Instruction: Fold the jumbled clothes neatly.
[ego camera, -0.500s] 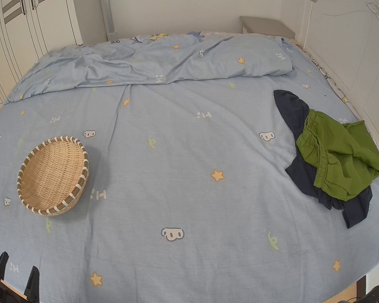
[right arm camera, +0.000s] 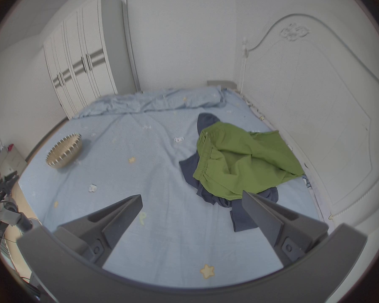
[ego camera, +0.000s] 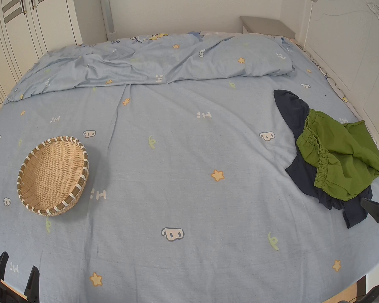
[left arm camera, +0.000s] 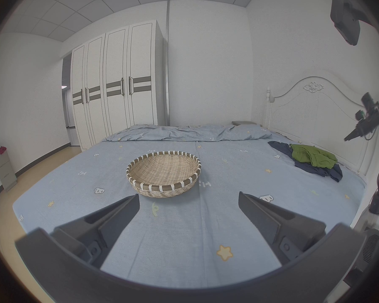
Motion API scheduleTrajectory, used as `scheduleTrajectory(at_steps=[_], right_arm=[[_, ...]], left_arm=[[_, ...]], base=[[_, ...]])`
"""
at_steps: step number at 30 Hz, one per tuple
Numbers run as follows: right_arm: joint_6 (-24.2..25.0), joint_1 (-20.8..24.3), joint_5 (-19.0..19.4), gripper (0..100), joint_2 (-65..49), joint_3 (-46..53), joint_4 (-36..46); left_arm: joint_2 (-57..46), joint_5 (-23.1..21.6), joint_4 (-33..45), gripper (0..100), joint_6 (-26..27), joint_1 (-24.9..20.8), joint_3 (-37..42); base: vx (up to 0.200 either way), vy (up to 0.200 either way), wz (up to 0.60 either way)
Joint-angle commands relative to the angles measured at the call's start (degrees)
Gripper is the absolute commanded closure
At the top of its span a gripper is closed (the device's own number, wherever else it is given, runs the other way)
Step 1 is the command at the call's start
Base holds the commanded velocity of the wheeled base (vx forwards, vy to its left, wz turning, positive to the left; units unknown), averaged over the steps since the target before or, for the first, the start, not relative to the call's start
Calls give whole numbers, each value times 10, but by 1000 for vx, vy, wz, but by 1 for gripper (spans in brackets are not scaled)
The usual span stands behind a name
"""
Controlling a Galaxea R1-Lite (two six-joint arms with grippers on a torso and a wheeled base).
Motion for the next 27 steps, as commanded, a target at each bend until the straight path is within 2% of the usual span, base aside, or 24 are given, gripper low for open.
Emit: scheduleTrajectory(at_steps=[1,2,5,17,19,22,27], right_arm=[[-16,76,-91,0,341,-42,-105],[-18,89,-123,0,391,-38,-149],[-14,105,-141,0,439,-35,-178],[-11,94,-142,0,553,-28,-279],[-11,94,-142,0,554,-28,-280],[-9,85,-143,0,566,-28,-329],[-10,78,-158,0,566,-33,-346]], left_arm=[[-9,0,0,0,0,0,10],[-9,0,0,0,0,0,10],[-9,0,0,0,0,0,10],[-9,0,0,0,0,0,10],[-9,0,0,0,0,0,10],[-9,0,-1,0,0,0,10],[-9,0,0,0,0,0,10]], base=[[0,0,0],[0,0,0],[0,0,0],[0,0,0],[0,0,0],[0,0,0],[0,0,0]])
